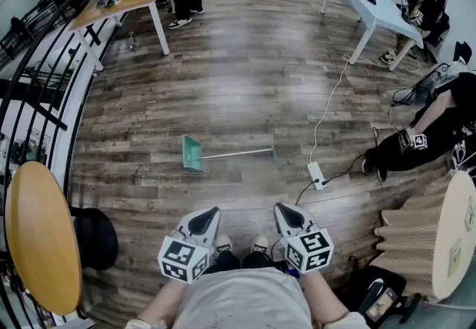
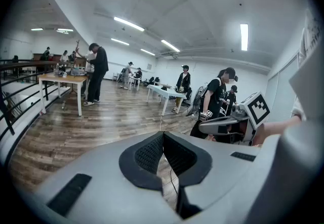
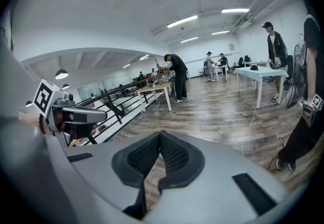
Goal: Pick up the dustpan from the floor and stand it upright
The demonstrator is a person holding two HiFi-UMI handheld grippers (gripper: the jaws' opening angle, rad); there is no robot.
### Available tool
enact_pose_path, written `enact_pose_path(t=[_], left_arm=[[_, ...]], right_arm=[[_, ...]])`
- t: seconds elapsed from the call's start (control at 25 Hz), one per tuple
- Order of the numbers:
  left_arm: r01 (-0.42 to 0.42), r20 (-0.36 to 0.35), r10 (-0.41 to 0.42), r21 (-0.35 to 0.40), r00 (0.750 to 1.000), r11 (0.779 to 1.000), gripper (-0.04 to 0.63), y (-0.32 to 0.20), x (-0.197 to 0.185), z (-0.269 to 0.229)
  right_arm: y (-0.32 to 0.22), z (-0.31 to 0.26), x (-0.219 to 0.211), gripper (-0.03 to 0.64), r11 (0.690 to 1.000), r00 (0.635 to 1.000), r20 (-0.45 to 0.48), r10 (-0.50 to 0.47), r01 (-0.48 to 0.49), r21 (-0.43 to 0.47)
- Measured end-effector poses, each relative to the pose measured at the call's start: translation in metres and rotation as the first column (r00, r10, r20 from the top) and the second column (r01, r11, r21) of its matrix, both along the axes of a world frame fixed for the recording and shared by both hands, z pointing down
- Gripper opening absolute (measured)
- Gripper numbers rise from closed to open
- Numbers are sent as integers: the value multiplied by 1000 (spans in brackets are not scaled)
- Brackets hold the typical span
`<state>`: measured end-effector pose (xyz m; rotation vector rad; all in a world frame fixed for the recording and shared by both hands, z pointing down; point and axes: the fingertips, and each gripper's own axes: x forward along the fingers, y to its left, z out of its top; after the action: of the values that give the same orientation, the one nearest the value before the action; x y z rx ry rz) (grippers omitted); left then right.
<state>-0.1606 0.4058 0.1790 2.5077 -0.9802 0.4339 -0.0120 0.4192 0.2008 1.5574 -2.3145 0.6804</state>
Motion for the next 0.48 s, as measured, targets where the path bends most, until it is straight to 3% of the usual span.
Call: enact_pose_path(t=[0.48], left_arm=[[-27, 1, 27, -3, 1000, 1000, 25, -4, 3, 1]], right_arm=[[-3, 2, 6, 26, 999, 999, -4, 32, -32, -4]])
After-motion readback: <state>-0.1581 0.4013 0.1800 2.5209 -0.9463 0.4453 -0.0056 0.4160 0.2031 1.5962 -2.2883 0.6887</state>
